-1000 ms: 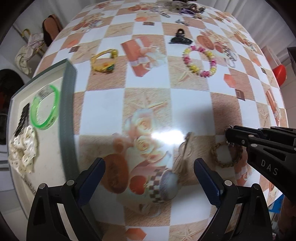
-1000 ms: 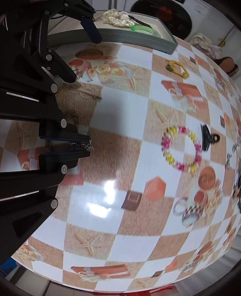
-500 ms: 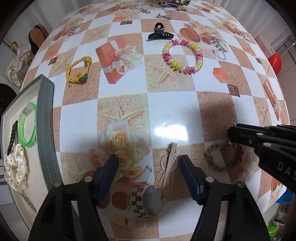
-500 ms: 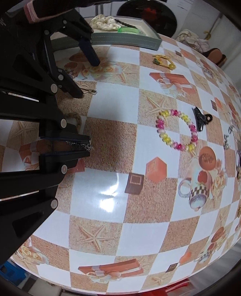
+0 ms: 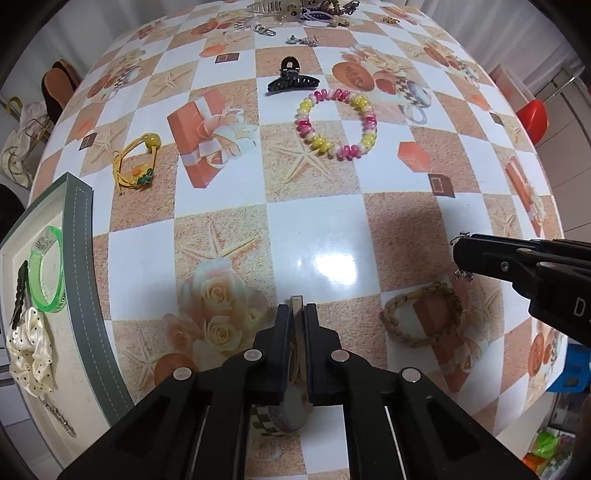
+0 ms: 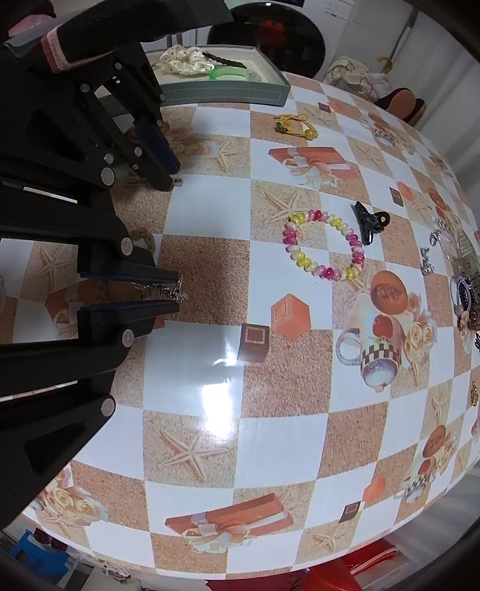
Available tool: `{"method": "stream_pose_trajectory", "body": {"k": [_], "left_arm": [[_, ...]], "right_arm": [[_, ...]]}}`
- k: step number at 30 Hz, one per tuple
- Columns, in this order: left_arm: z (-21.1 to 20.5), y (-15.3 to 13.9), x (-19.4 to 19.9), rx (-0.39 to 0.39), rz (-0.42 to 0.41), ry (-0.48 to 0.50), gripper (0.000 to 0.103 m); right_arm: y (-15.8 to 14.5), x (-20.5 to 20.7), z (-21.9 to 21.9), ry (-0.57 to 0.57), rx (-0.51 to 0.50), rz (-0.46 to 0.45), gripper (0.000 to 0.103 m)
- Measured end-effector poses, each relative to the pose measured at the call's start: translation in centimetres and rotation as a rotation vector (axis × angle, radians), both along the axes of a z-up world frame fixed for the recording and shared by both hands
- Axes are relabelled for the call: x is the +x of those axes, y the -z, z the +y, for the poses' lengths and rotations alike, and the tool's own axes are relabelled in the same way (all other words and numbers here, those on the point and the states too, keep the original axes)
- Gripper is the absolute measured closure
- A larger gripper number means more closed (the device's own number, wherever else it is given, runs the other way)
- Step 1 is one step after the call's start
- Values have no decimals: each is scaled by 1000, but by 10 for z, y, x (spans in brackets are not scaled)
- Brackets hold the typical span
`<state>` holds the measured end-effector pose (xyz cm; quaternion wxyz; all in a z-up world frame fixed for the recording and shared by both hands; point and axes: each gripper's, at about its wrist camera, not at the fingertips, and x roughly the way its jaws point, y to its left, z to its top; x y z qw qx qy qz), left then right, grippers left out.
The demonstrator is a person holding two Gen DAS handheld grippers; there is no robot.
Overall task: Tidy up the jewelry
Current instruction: 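Close the left gripper on the wooden hair stick while the right holds the silver charm, then lift the hair stick with the left gripper while the right keeps holding the charm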
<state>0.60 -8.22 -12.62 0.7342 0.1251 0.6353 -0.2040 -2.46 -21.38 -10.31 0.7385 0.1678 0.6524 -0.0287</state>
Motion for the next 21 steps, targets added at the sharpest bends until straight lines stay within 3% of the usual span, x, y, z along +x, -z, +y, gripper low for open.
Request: {"method": "stream_pose_trajectory", "body": {"k": [21], "left_arm": [[56, -43, -6, -98, -24, -75, 98]], "right_arm": [[-26, 1, 2, 28, 27, -17, 93]]}}
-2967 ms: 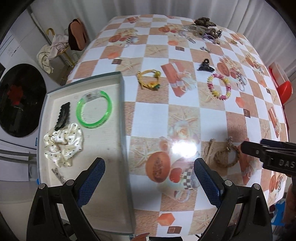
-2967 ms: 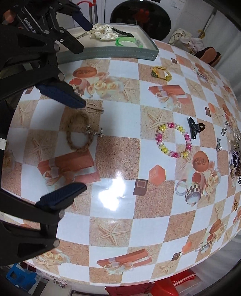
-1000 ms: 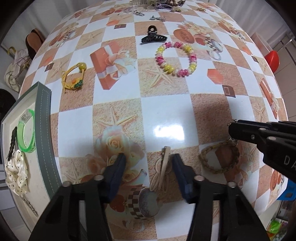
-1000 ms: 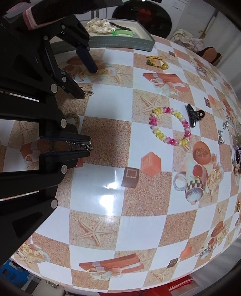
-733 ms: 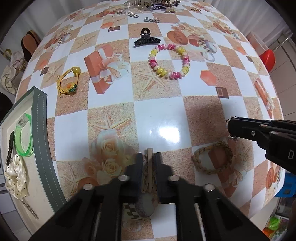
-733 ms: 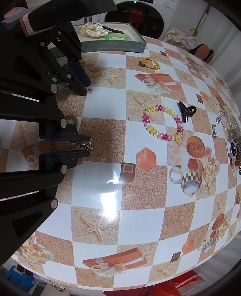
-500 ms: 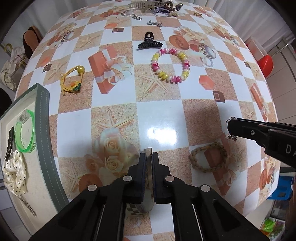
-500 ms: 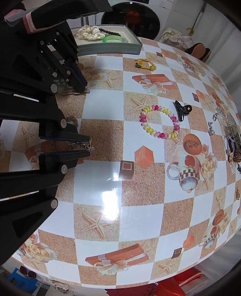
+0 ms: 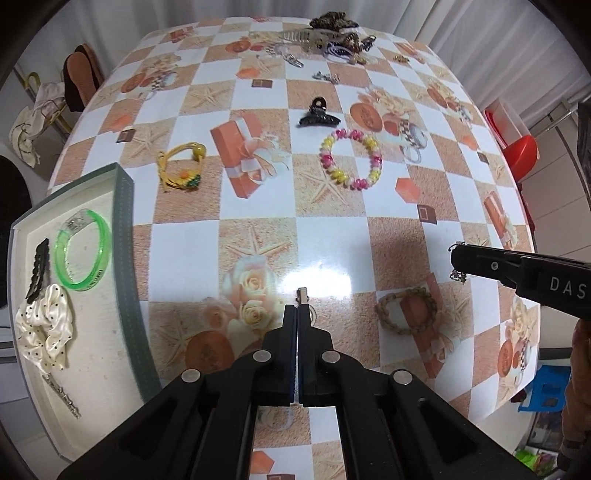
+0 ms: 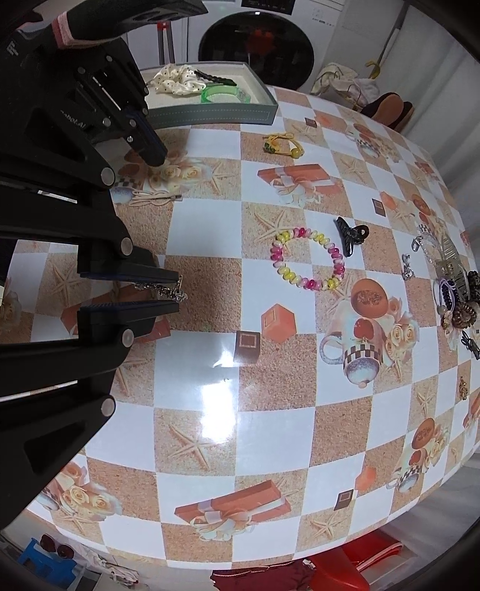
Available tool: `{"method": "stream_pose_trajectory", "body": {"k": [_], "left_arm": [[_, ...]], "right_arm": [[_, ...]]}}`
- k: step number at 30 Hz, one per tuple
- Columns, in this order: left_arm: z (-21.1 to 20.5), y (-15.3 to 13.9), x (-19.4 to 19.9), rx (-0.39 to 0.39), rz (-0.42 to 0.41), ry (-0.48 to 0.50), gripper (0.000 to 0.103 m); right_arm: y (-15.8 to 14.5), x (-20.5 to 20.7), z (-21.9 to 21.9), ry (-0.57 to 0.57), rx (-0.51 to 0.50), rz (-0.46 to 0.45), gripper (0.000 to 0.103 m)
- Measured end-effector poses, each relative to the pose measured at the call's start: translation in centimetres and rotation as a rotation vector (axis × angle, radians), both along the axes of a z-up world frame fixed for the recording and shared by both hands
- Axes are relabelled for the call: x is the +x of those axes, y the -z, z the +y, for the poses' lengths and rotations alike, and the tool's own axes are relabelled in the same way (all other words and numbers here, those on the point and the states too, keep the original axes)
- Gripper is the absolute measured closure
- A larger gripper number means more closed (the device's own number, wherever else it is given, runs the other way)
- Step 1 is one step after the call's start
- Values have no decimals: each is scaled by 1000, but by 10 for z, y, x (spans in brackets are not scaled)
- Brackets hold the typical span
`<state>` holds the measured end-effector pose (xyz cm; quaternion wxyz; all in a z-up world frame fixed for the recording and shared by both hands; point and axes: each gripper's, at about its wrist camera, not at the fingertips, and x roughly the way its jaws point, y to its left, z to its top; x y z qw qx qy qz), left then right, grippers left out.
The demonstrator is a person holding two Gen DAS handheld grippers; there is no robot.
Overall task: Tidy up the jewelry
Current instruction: 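Lift the hair stick with the left gripper while the right keeps holding the charm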
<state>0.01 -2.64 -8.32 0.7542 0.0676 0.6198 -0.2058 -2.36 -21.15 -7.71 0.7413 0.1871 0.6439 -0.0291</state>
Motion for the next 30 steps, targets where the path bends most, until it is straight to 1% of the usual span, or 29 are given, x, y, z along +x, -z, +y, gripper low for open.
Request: {"method": "stream_pose_trajectory", "body": {"k": [4, 9, 15, 23, 30], "left_arm": [[11, -7, 0, -10, -4, -23, 98], [20, -4, 0, 0, 7, -41, 98], [21, 7, -2, 27, 30, -56, 98], [13, 30, 3, 69, 77, -84, 98], [5, 41, 7, 102, 76, -80, 97]], "right_arm": [[-5, -3, -1, 13, 12, -7, 93], [-7, -7, -1, 26, 33, -8, 93], [-3, -13, -2, 46, 61, 1, 93], [-1, -18, -6, 48, 58, 9, 93], [1, -24, -11, 57, 63, 19, 93]]}}
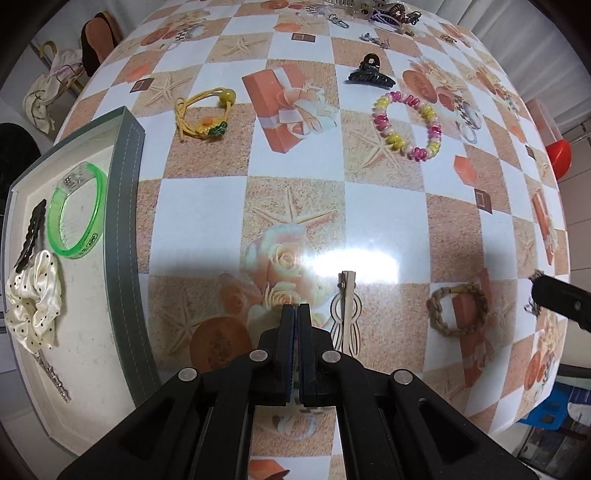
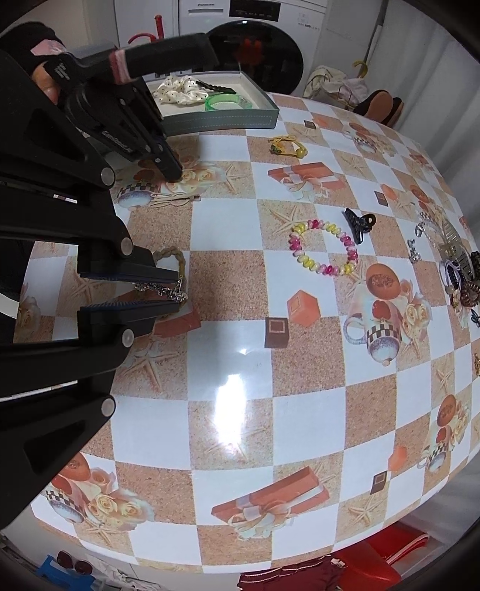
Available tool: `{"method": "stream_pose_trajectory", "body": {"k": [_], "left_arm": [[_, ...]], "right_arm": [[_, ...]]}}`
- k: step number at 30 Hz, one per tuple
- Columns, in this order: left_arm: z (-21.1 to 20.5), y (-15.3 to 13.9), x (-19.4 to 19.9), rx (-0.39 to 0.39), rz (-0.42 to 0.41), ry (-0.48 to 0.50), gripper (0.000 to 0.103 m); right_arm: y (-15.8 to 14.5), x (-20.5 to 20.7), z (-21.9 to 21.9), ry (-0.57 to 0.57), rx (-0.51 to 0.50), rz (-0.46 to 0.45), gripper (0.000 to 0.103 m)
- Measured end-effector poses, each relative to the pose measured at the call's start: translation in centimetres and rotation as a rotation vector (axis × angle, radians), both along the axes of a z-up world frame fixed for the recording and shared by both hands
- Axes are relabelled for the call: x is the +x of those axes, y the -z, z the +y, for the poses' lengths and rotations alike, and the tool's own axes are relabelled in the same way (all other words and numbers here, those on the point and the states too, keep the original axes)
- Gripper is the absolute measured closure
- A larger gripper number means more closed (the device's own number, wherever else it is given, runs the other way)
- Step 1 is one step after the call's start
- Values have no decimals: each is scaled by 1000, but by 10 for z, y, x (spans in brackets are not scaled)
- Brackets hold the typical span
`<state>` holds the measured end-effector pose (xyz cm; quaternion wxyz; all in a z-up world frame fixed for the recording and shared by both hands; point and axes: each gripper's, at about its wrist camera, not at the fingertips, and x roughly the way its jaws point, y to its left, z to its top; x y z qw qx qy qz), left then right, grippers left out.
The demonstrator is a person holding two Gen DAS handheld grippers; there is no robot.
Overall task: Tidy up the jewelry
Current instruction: 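Lift the hair stick with the left gripper while the right keeps holding the charm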
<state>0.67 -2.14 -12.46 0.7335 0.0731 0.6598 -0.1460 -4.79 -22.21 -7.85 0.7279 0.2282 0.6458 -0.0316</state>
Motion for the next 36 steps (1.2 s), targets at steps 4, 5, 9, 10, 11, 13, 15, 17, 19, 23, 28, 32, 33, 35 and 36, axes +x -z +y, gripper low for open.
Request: {"method": "stream_pose_trajectory", "body": {"k": [4, 5, 9, 10, 11, 13, 15, 17, 19, 23, 28, 32, 33, 35, 36], "left_arm": [[-3, -4, 1, 23, -42, -2, 0], [-4, -4, 2, 21, -46, 9, 0], [-8, 5, 7, 61, -52, -5, 0], [-9, 9, 9, 60, -45, -11, 0], [-9, 12, 8, 57, -39, -14, 0], [-13, 21, 9, 57, -31, -10, 10], [-19, 28, 9, 53, -12, 13, 14], [-24, 29, 8, 49, -31, 32, 17], [-29, 29, 7, 42, -40, 50, 29], [-36, 27, 3, 25, -63, 91, 73], [-29, 27, 5, -40, -25, 78, 90], [-13, 10, 3, -103, -29, 48, 90], [-6, 5, 3, -117, -32, 40, 90], [1, -6, 1, -139, -39, 22, 90], [0, -17, 2, -145, -43, 14, 90]], "right_arm": [[2, -3, -4, 9, 6, 6, 93], [2, -4, -5, 12, 7, 7, 93], [2, -4, -8, 18, 11, 7, 93], [3, -4, -8, 18, 11, 7, 93], [3, -4, -8, 19, 12, 7, 93], [2, -5, -9, 18, 11, 8, 93], [3, -6, -10, 17, 10, 10, 93], [4, -7, -11, 20, 10, 14, 93], [5, -7, -12, 23, 9, 18, 93], [5, -7, -12, 23, 9, 17, 93], [0, -6, -9, 15, 10, 6, 93], [-4, -5, -5, 7, 14, -5, 93], [-5, -4, -4, 4, 16, -7, 93], [-8, -3, -1, -1, 19, -11, 93], [-9, -2, 1, -5, 20, -14, 93]]}}
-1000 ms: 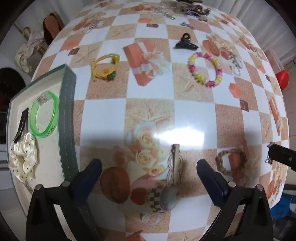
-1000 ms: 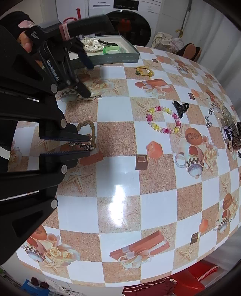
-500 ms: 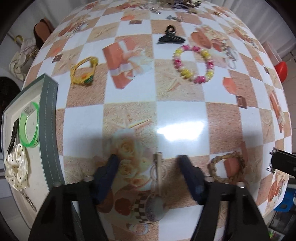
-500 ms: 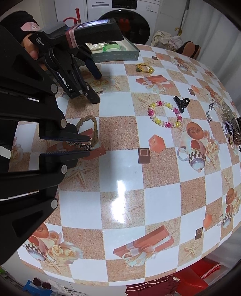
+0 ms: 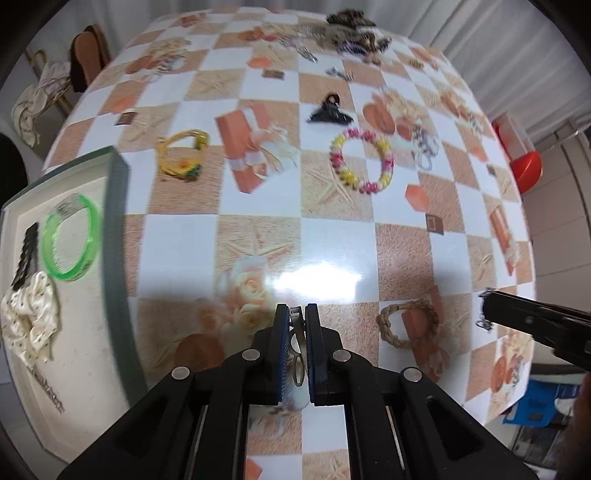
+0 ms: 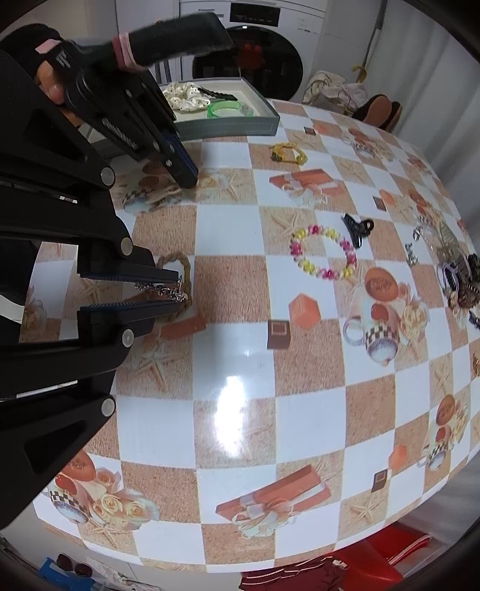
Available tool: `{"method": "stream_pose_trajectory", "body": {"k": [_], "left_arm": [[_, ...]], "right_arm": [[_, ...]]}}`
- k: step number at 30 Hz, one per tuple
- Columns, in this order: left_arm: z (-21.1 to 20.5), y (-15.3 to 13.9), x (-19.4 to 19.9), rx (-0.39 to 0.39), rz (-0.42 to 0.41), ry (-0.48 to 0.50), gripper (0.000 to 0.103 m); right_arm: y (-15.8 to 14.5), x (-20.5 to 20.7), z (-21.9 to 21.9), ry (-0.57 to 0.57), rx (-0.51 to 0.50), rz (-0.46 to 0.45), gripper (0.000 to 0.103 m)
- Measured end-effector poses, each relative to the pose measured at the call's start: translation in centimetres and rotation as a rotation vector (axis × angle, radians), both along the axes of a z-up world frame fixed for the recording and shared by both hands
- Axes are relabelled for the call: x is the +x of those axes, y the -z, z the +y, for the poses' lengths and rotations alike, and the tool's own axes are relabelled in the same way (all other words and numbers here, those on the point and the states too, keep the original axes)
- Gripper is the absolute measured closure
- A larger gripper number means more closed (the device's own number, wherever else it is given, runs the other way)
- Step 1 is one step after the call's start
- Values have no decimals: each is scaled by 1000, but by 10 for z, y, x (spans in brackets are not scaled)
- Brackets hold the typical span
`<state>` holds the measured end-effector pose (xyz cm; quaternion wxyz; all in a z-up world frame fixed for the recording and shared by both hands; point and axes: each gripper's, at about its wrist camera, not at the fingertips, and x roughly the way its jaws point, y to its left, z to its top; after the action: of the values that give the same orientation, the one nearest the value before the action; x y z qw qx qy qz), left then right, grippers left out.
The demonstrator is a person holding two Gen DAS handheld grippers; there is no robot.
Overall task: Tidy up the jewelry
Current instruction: 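Lift the hair stick with the left gripper while the right keeps holding the charm, then carry the hair stick and charm over the white tray and open both grippers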
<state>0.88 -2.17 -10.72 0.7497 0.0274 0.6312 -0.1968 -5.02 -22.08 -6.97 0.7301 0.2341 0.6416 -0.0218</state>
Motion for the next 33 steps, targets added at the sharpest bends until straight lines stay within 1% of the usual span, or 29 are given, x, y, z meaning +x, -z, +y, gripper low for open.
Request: {"method": "stream_pose_trajectory", "body": {"k": [2, 3, 4, 5, 8, 15, 23, 33], "left_arm": [[4, -13, 0, -11, -6, -18, 90], [7, -15, 0, -19, -10, -29, 90], [8, -24, -2, -23, -15, -38, 90], [15, -26, 0, -27, -20, -46, 90], [36, -48, -5, -40, -34, -72, 90], [82, -66, -10, -58, -61, -157, 90], [138, -72, -23, -49, -81, -268, 90], [210, -62, -44, -12, -73, -427, 90]], "right_arm": [[-3, 2, 5, -10, 3, -7, 93], [-5, 4, 8, -18, 5, -13, 93], [-7, 5, 11, -24, 6, -17, 93], [-8, 7, 14, -30, 7, -20, 93], [-13, 12, 24, -55, 11, -33, 93], [-24, 26, 59, -133, 21, -59, 93], [-29, 43, 110, -243, 31, -72, 93], [-25, 66, 198, -419, 55, -75, 93]]}}
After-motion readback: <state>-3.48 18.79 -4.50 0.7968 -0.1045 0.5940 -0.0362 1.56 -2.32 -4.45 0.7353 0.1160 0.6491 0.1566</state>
